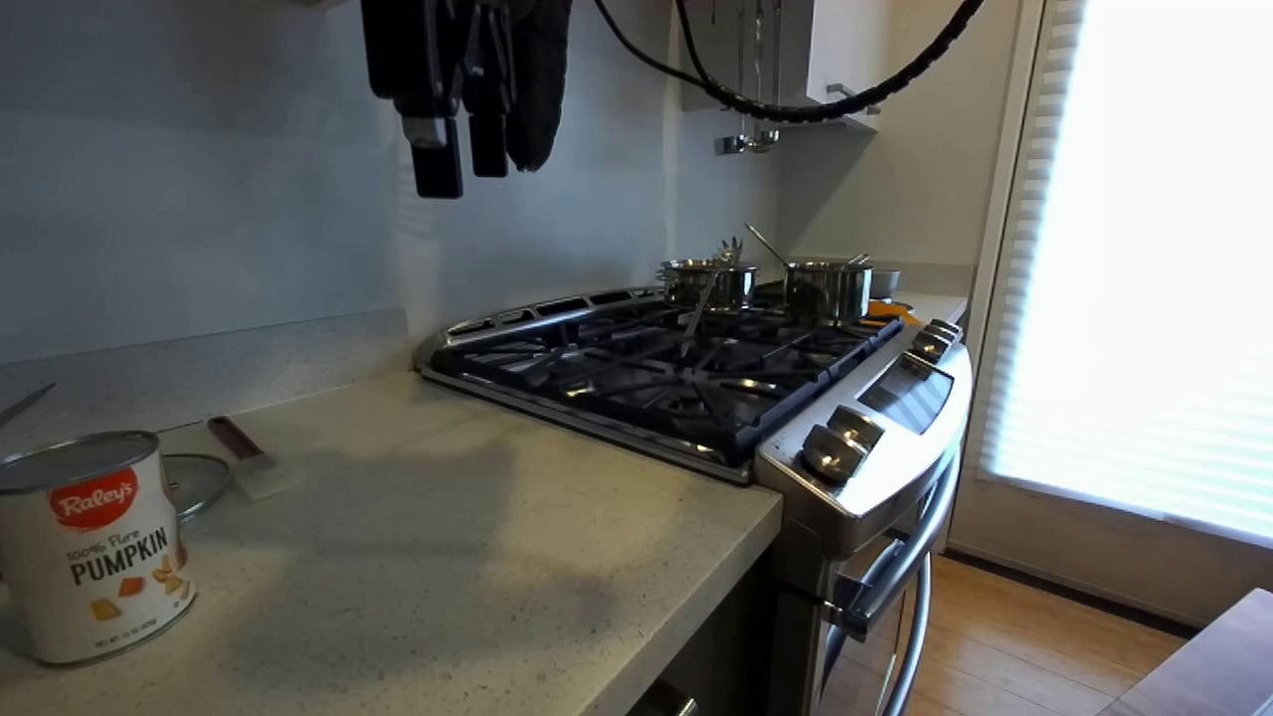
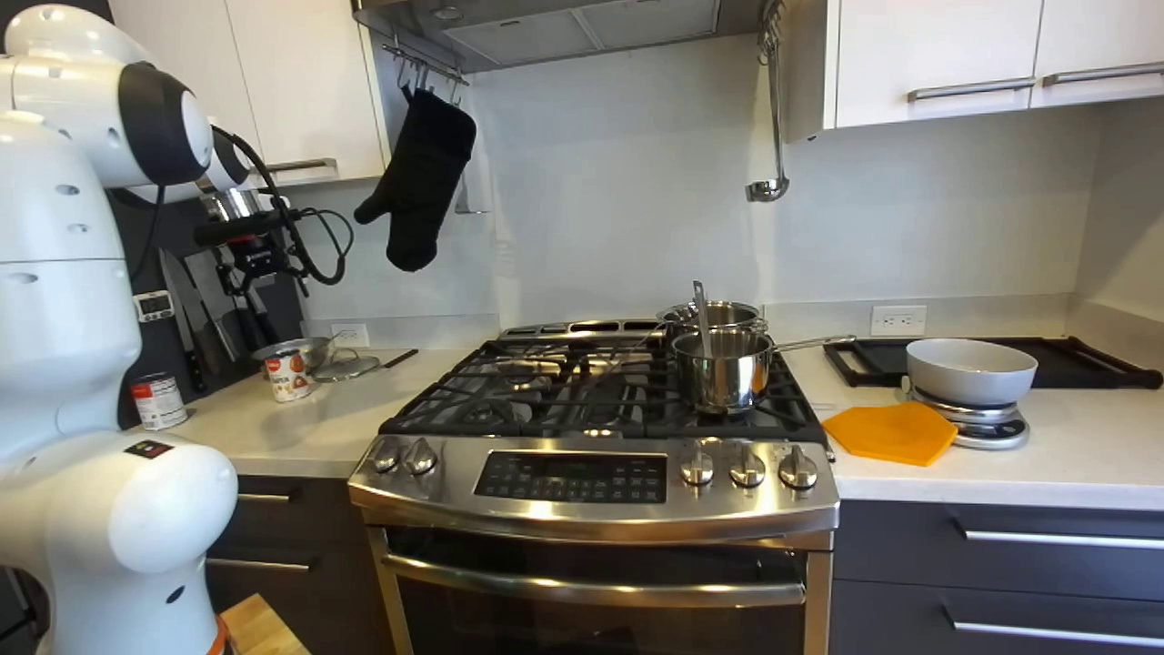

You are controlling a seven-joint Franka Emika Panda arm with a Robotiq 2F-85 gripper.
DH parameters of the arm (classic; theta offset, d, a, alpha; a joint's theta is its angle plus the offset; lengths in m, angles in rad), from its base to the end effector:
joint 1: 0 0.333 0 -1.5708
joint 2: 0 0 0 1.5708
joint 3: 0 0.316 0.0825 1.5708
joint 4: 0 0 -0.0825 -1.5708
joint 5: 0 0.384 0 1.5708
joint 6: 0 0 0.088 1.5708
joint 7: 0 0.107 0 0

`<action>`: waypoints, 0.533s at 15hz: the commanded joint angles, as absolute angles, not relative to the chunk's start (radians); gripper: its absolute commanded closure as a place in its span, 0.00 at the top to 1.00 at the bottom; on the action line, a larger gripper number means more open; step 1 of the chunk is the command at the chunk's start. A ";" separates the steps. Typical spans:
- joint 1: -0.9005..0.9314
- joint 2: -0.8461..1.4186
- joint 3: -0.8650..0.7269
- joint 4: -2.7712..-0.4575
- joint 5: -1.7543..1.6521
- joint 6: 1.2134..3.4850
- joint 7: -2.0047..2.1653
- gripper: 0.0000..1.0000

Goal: Move the canned pumpkin to the back right side of the counter

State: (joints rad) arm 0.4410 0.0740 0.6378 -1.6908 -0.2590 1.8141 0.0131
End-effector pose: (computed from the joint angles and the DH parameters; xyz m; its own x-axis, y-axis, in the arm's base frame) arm 0.3062 0.5039 0.5565 0.4313 0.9001 0.0613 0.8764 -0.4341 0.2084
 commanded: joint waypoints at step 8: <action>0.502 0.225 0.601 -1.699 -0.132 2.007 -0.057 1.00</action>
